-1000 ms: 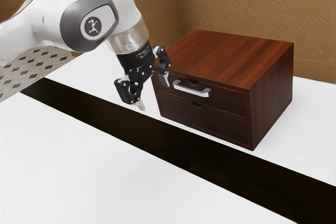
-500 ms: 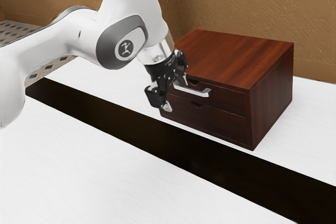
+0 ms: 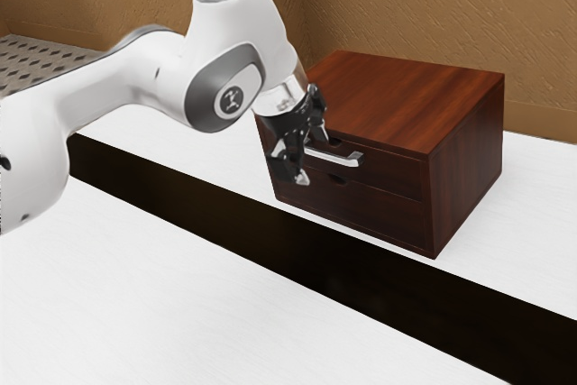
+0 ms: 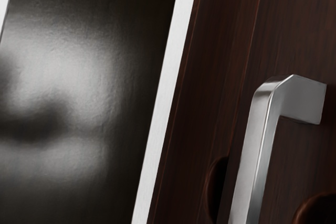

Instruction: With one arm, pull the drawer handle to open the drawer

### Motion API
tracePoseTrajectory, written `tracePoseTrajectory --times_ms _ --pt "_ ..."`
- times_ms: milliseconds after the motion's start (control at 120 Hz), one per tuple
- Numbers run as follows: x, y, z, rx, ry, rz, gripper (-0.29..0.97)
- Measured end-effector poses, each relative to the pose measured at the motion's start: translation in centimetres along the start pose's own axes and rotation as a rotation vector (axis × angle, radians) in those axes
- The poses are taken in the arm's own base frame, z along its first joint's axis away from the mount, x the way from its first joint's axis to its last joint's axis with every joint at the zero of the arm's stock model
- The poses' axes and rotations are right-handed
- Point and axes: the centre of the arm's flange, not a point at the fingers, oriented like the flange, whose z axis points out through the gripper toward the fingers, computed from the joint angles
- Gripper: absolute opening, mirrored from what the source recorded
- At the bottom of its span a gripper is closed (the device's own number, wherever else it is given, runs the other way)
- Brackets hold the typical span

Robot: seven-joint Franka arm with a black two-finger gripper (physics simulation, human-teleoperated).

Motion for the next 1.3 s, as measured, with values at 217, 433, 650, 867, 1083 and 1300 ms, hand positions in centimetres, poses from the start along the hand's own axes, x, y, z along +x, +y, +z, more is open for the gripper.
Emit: tracePoseTrajectory --times_ms 217,433,650,867,1083,1300 --pt "0.0 0.4 1.0 -0.022 0.000 -0.018 0.61" --pt "0.0 0.3 1.6 -0.021 0.001 -0.031 0.57" --pt "0.1 0.1 2.5 -0.004 0.006 -0.040 0.48" --pt "0.2 -0.1 2.7 0.012 0.011 -0.045 0.42" --pt "0.2 -0.4 2.5 0.030 0.016 -0.048 0.37" --pt "0.6 -1.6 2.0 0.061 0.031 -0.052 0.36"
